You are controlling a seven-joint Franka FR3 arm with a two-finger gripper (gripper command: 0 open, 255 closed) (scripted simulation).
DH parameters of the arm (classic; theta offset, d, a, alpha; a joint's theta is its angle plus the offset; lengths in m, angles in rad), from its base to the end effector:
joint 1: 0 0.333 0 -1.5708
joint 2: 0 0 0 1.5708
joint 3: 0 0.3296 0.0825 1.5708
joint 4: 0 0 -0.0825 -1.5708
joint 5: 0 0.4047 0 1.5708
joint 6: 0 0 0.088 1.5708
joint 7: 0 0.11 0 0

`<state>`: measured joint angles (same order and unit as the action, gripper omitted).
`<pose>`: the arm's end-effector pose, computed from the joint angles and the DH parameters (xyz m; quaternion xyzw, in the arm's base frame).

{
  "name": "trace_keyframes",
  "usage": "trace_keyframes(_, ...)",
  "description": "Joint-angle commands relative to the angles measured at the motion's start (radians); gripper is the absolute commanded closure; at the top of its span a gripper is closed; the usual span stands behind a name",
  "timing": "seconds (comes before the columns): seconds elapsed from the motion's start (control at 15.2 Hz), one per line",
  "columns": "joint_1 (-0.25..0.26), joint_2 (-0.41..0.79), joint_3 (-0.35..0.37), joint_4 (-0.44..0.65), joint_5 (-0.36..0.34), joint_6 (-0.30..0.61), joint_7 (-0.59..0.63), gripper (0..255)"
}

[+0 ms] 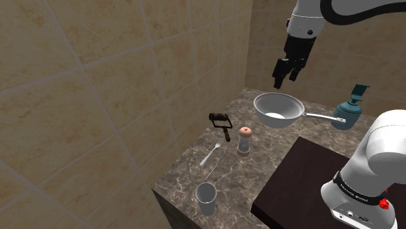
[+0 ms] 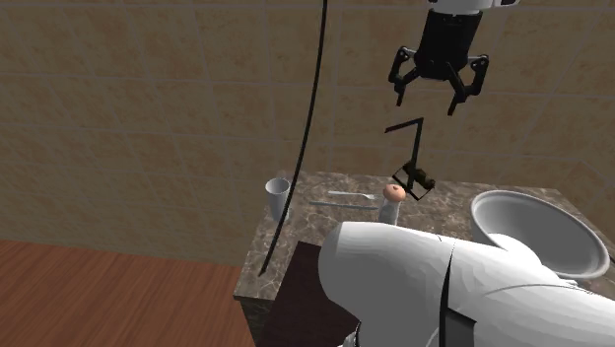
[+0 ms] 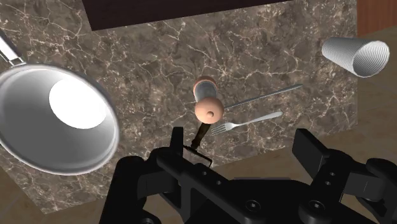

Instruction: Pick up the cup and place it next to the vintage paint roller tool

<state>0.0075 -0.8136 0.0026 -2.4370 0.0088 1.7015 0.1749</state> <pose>0.3219 0.0043 0.5777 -0.9958 0.0830 -0.0386 0.0070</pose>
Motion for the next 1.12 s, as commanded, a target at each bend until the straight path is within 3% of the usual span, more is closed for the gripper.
trace_keyframes(0.0,0.0,0.0,0.0,0.0,0.0,0.0,0.0,0)
trace_keyframes(0.53,0.048,0.063,0.177,-0.112,0.092,0.166,0.206,0)
trace_keyframes(1.06,0.078,0.24,0.366,-0.132,0.155,0.355,0.418,0)
